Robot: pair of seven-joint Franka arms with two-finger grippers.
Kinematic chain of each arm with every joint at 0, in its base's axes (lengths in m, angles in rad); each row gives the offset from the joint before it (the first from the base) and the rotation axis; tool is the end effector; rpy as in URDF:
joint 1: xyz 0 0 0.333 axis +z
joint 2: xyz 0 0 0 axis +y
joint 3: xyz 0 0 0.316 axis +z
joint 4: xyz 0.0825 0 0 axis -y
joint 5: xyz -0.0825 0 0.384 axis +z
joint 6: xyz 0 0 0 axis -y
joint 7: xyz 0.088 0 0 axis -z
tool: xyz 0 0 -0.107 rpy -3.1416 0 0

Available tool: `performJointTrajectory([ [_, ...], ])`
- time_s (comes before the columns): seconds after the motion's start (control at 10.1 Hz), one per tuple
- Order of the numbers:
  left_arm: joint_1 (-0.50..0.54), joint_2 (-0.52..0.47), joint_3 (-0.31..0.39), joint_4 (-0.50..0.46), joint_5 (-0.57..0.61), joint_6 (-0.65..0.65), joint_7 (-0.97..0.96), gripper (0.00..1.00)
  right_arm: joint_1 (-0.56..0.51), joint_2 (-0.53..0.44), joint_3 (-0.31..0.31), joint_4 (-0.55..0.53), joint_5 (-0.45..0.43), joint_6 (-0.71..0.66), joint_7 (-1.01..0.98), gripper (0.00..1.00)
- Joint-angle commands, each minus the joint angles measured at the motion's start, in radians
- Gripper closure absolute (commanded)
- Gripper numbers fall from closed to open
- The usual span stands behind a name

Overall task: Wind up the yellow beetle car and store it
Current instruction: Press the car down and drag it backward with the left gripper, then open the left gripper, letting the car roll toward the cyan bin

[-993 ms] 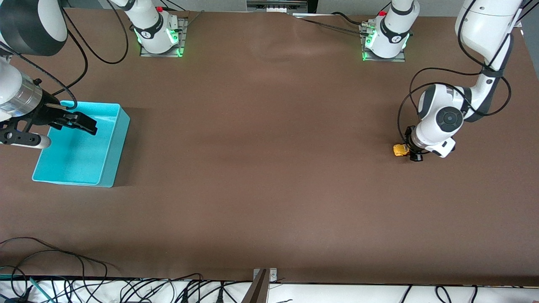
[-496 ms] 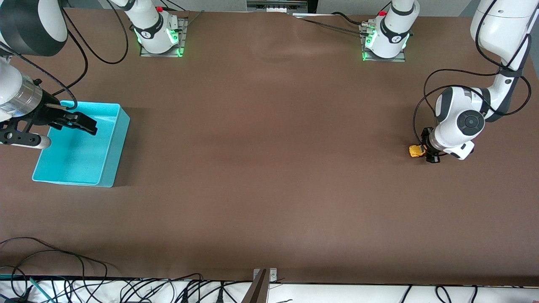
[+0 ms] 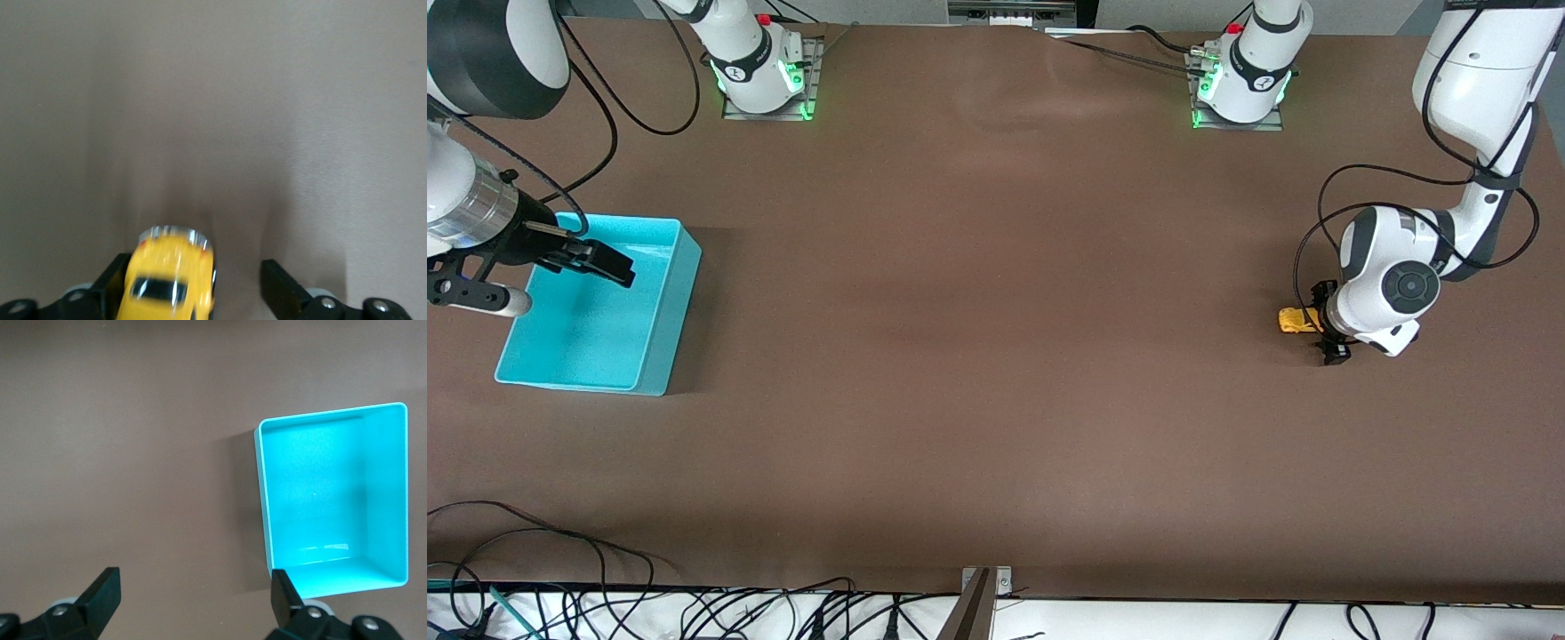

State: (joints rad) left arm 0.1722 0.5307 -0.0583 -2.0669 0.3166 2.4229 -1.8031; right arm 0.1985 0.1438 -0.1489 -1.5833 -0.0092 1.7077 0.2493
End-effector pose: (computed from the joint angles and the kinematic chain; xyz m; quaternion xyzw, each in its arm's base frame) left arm 0.5650 0.0653 0.1578 -0.6683 -0.7349 -0.0026 0.1149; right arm 0.6037 0.0346 0.5479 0.9950 -0.0983 -0.0065 0.0163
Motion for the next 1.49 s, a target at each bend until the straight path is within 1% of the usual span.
performJointTrajectory([
  [0.0, -0.010, -0.001, -0.006, 0.037, 0.024, -0.053, 0.001, 0.00, 0.001, -0.007, -0.001, -0.007, 0.017, -0.002, 0.015, 0.00],
  [0.2, -0.008, -0.026, -0.006, 0.034, 0.022, -0.071, 0.004, 0.00, 0.001, -0.007, -0.001, -0.007, 0.017, -0.002, 0.014, 0.00],
  [0.4, -0.007, -0.087, -0.006, 0.034, 0.000, -0.135, 0.021, 0.00, 0.001, -0.007, -0.001, -0.007, 0.017, -0.002, 0.014, 0.00],
  [0.6, -0.008, -0.190, -0.006, 0.034, -0.095, -0.221, 0.108, 0.00, 0.002, -0.007, -0.001, -0.007, 0.017, -0.003, 0.007, 0.00],
  [0.7, -0.008, -0.260, -0.006, 0.036, -0.114, -0.295, 0.169, 0.00, 0.002, -0.007, -0.001, -0.007, 0.017, -0.003, 0.005, 0.00],
  [0.89, -0.008, -0.352, -0.006, 0.037, -0.117, -0.387, 0.238, 0.00, 0.002, -0.007, -0.001, -0.007, 0.017, -0.003, 0.005, 0.00],
  [1.09, -0.002, -0.425, -0.008, 0.045, -0.099, -0.409, 0.321, 0.00, 0.002, -0.007, -0.001, -0.007, 0.017, -0.002, 0.005, 0.00],
  [1.19, 0.006, -0.452, -0.008, 0.066, -0.099, -0.468, 0.365, 0.00, 0.002, -0.007, -0.001, -0.007, 0.017, -0.002, 0.005, 0.00],
  [1.39, 0.016, -0.515, -0.009, 0.103, -0.116, -0.597, 0.584, 0.00, 0.002, -0.007, -0.001, -0.004, 0.017, -0.002, 0.005, 0.00],
])
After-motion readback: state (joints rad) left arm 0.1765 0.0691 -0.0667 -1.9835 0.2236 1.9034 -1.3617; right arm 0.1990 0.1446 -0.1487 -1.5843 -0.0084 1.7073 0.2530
